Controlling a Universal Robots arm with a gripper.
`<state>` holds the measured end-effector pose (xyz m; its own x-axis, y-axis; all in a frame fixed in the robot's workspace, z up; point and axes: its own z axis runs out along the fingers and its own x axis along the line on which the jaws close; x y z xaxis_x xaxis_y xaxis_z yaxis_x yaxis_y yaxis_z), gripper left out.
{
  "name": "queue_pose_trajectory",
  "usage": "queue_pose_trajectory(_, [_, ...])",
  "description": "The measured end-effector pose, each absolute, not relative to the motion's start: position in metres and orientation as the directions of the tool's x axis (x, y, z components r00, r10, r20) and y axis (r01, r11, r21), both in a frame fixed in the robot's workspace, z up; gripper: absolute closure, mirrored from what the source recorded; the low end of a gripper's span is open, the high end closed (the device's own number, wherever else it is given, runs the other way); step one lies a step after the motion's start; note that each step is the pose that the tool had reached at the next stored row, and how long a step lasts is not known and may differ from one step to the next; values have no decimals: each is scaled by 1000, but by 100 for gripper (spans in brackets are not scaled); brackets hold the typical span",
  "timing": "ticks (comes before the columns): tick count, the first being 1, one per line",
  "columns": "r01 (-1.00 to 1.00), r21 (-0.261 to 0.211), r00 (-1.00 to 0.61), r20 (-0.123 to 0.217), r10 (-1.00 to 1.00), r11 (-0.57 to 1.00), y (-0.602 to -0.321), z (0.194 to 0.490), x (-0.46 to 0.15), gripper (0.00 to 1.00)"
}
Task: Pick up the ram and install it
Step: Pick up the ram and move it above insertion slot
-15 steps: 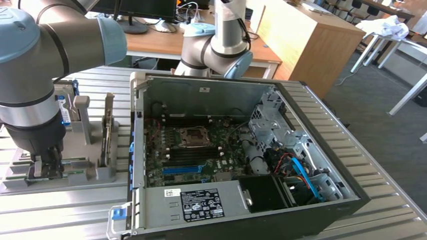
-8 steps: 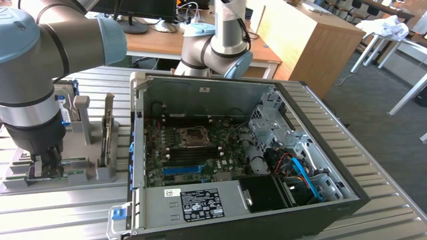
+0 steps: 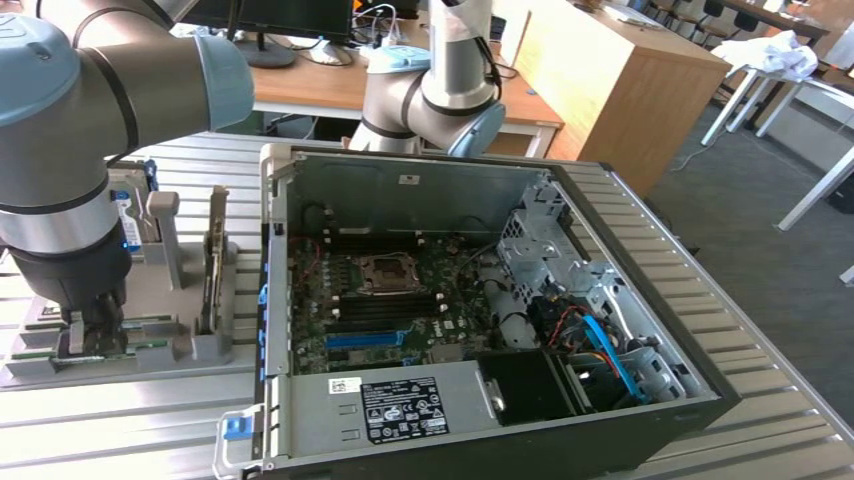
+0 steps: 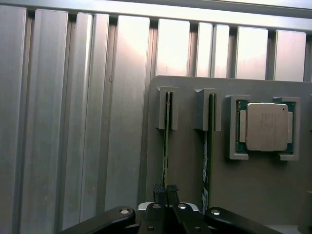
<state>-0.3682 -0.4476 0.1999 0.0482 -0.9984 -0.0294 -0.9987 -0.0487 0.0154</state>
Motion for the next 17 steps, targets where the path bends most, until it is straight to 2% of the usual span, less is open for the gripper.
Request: queue_pose_trajectory(17, [-999, 15, 48, -29, -998, -49, -448, 216, -368, 88])
